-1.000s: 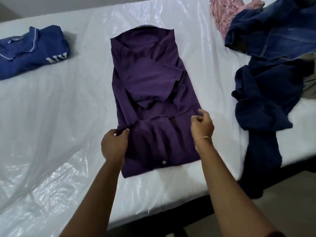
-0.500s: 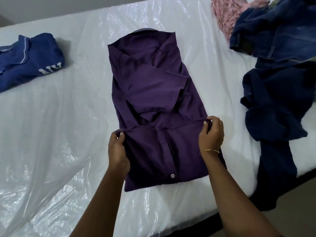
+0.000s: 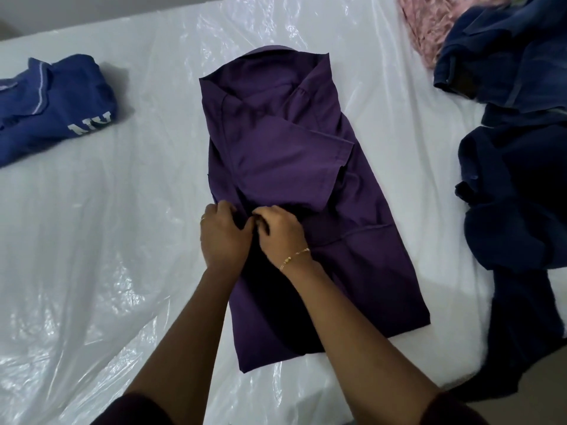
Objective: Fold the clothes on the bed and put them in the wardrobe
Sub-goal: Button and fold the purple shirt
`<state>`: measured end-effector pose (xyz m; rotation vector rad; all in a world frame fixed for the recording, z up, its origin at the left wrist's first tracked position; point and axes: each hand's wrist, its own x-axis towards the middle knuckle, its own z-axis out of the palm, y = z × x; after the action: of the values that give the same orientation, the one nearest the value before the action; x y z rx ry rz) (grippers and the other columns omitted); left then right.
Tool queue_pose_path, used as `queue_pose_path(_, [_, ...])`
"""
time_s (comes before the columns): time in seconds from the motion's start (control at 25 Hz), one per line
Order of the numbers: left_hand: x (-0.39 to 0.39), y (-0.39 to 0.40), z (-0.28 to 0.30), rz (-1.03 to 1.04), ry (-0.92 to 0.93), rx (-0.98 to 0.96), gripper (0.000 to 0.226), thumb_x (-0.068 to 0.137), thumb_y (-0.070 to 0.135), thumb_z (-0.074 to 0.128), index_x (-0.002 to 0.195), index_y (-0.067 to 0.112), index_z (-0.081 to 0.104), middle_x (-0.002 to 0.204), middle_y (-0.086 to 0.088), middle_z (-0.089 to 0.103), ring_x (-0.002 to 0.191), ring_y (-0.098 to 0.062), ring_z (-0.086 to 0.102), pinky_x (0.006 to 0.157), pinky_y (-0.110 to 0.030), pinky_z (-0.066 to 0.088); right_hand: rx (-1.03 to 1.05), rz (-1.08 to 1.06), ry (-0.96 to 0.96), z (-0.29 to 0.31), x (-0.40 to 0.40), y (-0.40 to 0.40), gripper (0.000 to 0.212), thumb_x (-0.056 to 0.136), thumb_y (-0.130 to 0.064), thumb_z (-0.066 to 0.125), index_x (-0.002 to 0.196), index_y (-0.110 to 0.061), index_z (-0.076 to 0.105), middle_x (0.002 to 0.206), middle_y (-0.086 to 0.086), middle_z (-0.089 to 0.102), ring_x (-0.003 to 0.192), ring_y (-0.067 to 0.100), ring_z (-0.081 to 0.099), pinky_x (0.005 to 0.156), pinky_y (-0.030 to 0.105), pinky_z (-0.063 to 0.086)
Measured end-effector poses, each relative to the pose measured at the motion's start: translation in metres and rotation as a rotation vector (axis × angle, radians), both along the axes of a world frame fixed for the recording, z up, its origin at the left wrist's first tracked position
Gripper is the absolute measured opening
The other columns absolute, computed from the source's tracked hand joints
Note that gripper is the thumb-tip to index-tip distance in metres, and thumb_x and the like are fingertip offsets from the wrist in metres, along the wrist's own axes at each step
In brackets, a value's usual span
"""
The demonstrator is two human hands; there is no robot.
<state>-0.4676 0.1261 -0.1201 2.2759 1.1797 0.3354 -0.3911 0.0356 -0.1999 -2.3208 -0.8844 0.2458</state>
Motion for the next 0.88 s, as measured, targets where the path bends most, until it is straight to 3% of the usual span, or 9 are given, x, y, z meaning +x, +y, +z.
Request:
queue_pose_path(0.08, [-0.001,0.013,-0.01,-0.104,0.089,0.026,0.023,0.089,0.034,0.072,0.088,0.015,0.059,0.087,-0.004,0.055,0.079,-0.029,0.058,0.069,-0.039,0.048,-0.109,-0.027,-0.142,-0.005,-0.006,0.023,0.022,0.106,0.006,0.085,0.122,-0.007,0.092,0.118,0.019,0.079,0.105,0.042,0.073,0.087,0.058,0.084])
queue_pose_path(0.16, [0.0,0.016,-0.013,-0.18,0.136,0.058,0.02,0.094,0.027,0.063,0.081,0.013,0.058,0.08,-0.004,0.054,0.073,-0.031,0.059,0.062,-0.038,0.045,-0.12,-0.104,-0.304,-0.011,0.0,0.035,0.04,0.105,0.001,0.089,0.14,-0.018,0.09,0.121,0.016,0.074,0.103,0.039,0.07,0.079,0.051,0.081])
queue_pose_path(0.24, [0.001,0.014,-0.008,-0.178,0.137,0.093,0.024,0.097,0.026,0.057,0.076,0.014,0.055,0.074,-0.002,0.054,0.068,-0.028,0.058,0.059,-0.036,0.044,-0.151,-0.168,-0.307,-0.008,0.013,0.04,0.054,0.11,-0.006,0.083,0.158,-0.029,0.081,0.132,0.015,0.068,0.102,0.039,0.072,0.075,0.049,0.075])
queue_pose_path(0.32, [0.003,0.008,0.001,-0.156,0.07,0.117,0.028,0.098,0.025,0.054,0.072,0.015,0.049,0.069,0.0,0.052,0.062,-0.024,0.053,0.056,-0.036,0.041,-0.23,-0.186,-0.24,-0.002,0.027,0.036,0.04,0.117,-0.006,0.074,0.15,-0.026,0.084,0.137,0.015,0.067,0.096,0.041,0.081,0.075,0.051,0.08])
queue_pose_path(0.44, [0.009,0.0,0.009,-0.175,-0.072,0.113,0.024,0.095,0.026,0.051,0.073,0.016,0.049,0.071,0.002,0.053,0.064,-0.02,0.049,0.056,-0.036,0.04,-0.094,-0.413,-0.235,0.013,0.045,0.029,0.041,0.117,-0.005,0.075,0.15,-0.027,0.087,0.129,0.009,0.075,0.077,0.034,0.082,0.062,0.042,0.075])
queue_pose_path(0.52, [0.019,-0.009,0.009,-0.255,-0.124,0.149,0.023,0.095,0.027,0.053,0.077,0.013,0.055,0.082,0.0,0.057,0.079,-0.021,0.051,0.063,-0.038,0.042,0.059,-0.522,-0.245,0.019,0.049,0.021,0.044,0.119,-0.003,0.075,0.155,-0.025,0.086,0.124,0.007,0.081,0.08,0.029,0.08,0.058,0.039,0.072])
queue_pose_path(0.64, [0.032,-0.017,-0.007,-0.4,-0.126,0.227,0.019,0.098,0.024,0.062,0.087,0.01,0.068,0.114,-0.008,0.059,0.114,-0.033,0.048,0.09,-0.043,0.043,0.316,-0.563,0.148,0.025,0.045,0.003,0.04,0.127,-0.007,0.067,0.165,-0.015,0.076,0.129,0.01,0.086,0.104,0.025,0.084,0.09,0.054,0.085])
queue_pose_path(0.76, [0.036,-0.011,-0.022,-0.447,-0.046,0.193,0.036,0.105,0.036,0.045,0.101,0.008,0.068,0.116,-0.011,0.06,0.115,-0.039,0.054,0.093,-0.05,0.047,0.917,-1.017,0.814,0.05,0.052,-0.006,0.07,0.126,-0.022,0.08,0.186,-0.025,0.045,0.143,0.013,0.083,0.13,0.024,0.084,0.136,0.065,0.072])
queue_pose_path(0.88, [0.034,-0.003,-0.033,-0.432,0.05,0.205,0.039,0.095,0.031,0.061,0.127,0.009,0.058,0.135,-0.014,0.053,0.129,-0.042,0.047,0.093,-0.061,0.051,1.219,-1.226,1.062,0.058,0.077,0.006,0.097,0.115,-0.006,0.093,0.19,-0.032,0.037,0.117,0.002,0.083,0.101,0.013,0.083,0.139,0.067,0.07])
